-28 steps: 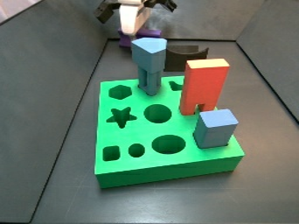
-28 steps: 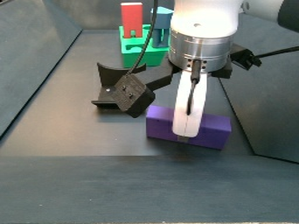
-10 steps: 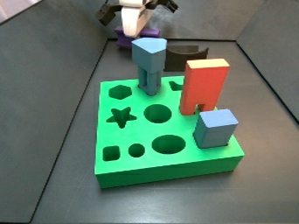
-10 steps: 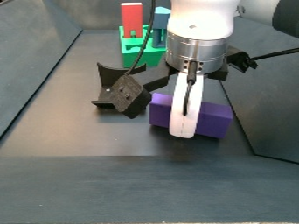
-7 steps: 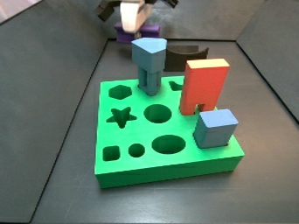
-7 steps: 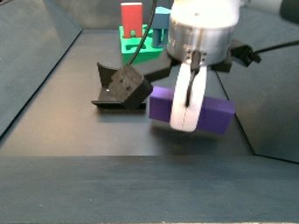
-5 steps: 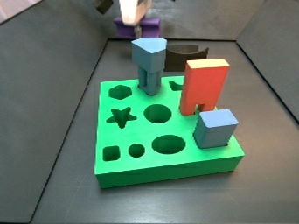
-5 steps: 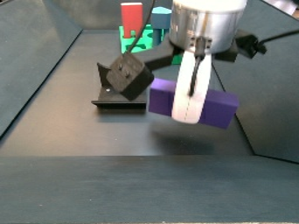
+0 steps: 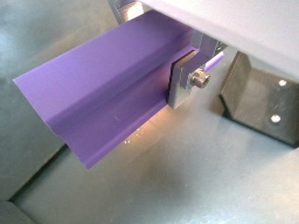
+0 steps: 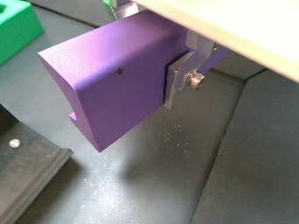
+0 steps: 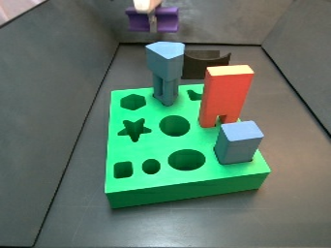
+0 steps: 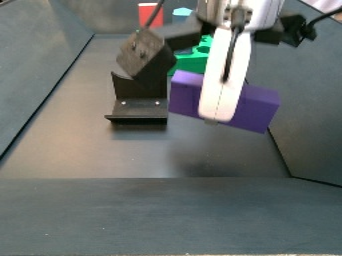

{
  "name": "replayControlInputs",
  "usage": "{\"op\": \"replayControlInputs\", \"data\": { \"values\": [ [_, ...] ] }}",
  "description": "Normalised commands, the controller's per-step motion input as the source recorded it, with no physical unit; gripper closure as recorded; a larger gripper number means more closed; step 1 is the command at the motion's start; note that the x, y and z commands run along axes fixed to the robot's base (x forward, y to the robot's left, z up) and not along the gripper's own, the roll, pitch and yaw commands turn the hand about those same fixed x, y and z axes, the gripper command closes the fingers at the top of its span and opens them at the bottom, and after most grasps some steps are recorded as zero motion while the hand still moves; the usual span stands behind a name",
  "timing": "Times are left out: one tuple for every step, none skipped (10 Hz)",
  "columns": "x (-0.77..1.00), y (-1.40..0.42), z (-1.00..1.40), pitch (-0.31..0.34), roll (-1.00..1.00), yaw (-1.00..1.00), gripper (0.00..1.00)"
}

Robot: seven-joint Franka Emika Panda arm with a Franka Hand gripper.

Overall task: Pick up the arch object. Move up. Place the arch object on the fixture. Regrasp the arch object. Rotate the arch object. Move to above the board. Insert the arch object.
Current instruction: Place the arch object on the fixture.

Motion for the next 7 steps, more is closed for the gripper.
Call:
{"op": "replayControlInputs", "data": {
  "values": [
    [-0.02, 0.0, 1.0, 0.073, 0.05, 0.01, 1.0],
    [-0.02, 0.0, 1.0, 0.092, 0.07, 0.01, 1.0],
    [-0.03, -0.01, 1.0, 0.111, 0.08, 0.02, 1.0],
    [-0.03, -0.01, 1.0, 0.11, 0.08, 0.02, 1.0],
    [-0.03, -0.01, 1.0, 0.107, 0.08, 0.02, 1.0],
    [-0.03, 0.0, 0.87, 0.101, 0.07, 0.02, 1.0],
    [-0.02, 0.0, 0.75, 0.102, 0.07, 0.02, 1.0]
  ]
}}
